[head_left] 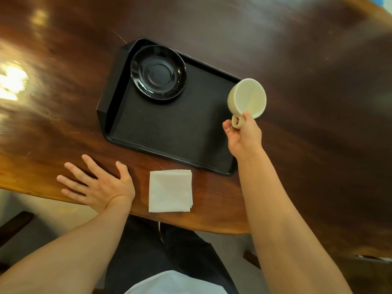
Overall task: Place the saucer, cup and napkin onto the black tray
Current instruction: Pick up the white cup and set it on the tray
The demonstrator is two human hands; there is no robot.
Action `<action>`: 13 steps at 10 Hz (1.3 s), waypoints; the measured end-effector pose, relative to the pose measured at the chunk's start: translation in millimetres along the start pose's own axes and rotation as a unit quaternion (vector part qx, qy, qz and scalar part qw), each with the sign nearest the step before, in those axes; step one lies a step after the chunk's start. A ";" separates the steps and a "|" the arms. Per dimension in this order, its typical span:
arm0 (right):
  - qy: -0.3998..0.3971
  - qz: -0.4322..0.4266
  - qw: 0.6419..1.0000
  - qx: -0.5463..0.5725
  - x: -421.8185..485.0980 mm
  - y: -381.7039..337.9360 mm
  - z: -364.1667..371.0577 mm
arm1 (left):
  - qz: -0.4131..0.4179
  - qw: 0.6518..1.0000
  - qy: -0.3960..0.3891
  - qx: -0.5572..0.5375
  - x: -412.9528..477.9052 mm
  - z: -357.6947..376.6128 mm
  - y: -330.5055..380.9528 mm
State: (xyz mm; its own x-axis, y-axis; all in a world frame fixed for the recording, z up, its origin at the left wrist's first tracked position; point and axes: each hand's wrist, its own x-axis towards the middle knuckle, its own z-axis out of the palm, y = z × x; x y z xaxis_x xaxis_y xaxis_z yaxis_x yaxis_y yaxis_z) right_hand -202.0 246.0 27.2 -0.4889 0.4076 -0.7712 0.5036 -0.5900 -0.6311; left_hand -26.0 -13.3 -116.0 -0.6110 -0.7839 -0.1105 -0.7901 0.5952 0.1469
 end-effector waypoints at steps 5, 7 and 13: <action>0.026 0.012 0.999 -0.046 23.0 14.0 18.2 | 0.002 1.000 -0.005 0.001 -0.3 -1.6 0.0; 0.017 0.010 0.999 -0.045 24.5 15.2 21.0 | 0.004 1.000 -0.002 -0.001 0.3 0.1 -0.9; 0.035 -0.057 0.959 -0.275 0.3 28.7 -3.8 | 0.001 1.000 -0.002 0.006 0.0 0.8 -1.0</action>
State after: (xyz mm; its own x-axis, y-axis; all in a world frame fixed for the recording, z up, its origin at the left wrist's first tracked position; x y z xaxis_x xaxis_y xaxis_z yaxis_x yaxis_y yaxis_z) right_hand -185.0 231.8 8.7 -0.5240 0.5048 -0.6859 0.7585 -0.0896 -0.6455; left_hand -25.2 -13.8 -116.9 -0.6121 -0.7825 -0.1141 -0.7899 0.5981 0.1354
